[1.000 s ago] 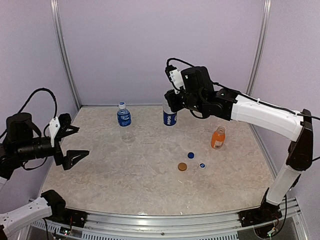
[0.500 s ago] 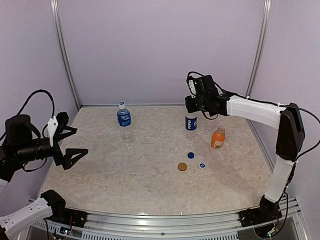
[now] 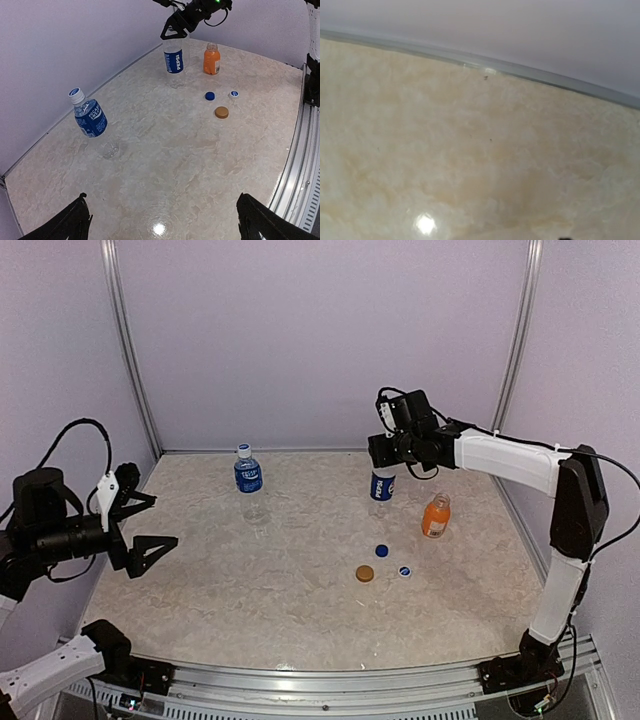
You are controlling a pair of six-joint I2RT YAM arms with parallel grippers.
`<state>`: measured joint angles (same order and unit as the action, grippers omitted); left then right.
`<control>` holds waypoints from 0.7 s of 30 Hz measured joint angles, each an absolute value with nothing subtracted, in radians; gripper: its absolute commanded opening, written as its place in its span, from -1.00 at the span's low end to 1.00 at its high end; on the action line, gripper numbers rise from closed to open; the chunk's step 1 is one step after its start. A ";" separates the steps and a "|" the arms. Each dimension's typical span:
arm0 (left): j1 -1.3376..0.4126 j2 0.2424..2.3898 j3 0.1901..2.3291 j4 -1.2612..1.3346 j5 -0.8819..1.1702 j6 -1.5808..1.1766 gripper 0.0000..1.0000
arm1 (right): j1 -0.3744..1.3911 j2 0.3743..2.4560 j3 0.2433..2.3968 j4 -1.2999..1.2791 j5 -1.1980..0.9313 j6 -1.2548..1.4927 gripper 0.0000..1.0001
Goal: Unscrew the bottle caps
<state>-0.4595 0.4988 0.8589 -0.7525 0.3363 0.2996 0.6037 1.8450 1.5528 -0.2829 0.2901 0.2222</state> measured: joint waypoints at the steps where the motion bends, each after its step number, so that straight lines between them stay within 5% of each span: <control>1: -0.459 0.500 0.859 -0.751 0.336 0.300 0.98 | 0.604 1.849 1.562 -0.299 0.286 0.219 0.44; 7: -0.459 0.503 0.859 -0.744 0.335 0.294 0.98 | 0.604 1.856 1.633 -0.364 0.263 0.196 0.91; 13: -0.443 0.592 0.947 -0.780 0.327 0.263 0.98 | 0.604 1.856 1.741 -0.421 0.247 0.170 0.97; 21: -0.427 1.133 1.727 -1.077 0.285 0.272 0.98 | 0.625 1.822 1.822 -0.463 0.247 0.146 0.99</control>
<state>-0.4267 1.1332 1.7267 -1.0771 0.2852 0.2718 0.6250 1.8225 1.8225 -0.4633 0.2474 0.1455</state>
